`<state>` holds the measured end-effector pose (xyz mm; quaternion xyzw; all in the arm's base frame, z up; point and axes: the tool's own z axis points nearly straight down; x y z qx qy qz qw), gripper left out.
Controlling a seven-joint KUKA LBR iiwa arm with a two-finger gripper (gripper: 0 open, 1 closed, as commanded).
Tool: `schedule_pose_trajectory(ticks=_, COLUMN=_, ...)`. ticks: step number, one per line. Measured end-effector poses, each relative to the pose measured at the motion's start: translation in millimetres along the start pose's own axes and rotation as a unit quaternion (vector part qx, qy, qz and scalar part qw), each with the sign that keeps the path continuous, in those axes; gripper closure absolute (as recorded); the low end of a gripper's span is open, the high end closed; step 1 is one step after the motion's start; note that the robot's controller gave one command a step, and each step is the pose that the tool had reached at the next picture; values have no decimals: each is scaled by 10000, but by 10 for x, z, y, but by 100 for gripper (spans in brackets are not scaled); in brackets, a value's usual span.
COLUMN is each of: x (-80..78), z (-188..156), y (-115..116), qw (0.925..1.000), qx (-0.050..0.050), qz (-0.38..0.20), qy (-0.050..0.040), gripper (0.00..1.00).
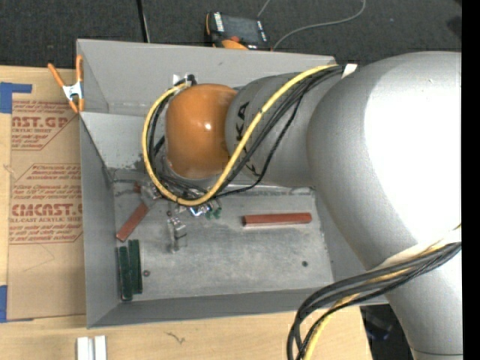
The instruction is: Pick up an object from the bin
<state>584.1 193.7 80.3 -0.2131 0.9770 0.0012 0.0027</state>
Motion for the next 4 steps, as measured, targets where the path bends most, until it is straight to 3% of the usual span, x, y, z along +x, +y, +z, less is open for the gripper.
schedule_pose_trajectory(ticks=1, x=-172, z=-793, y=532, qw=10000, qx=-6, qz=34, qy=-31, gripper=0)
schedule_pose_trajectory(ticks=2, x=-125, z=116, y=88, qw=9816, qx=2, qz=-1910, qy=33, gripper=0)
schedule_pose_trajectory(ticks=3, x=-139, z=96, y=101, qw=9816, qx=-6, qz=-1907, qy=11, gripper=100)
schedule_pose_trajectory(ticks=4, x=537, z=-1311, y=51, qw=9828, qx=13, qz=-1849, qy=-13, gripper=100)
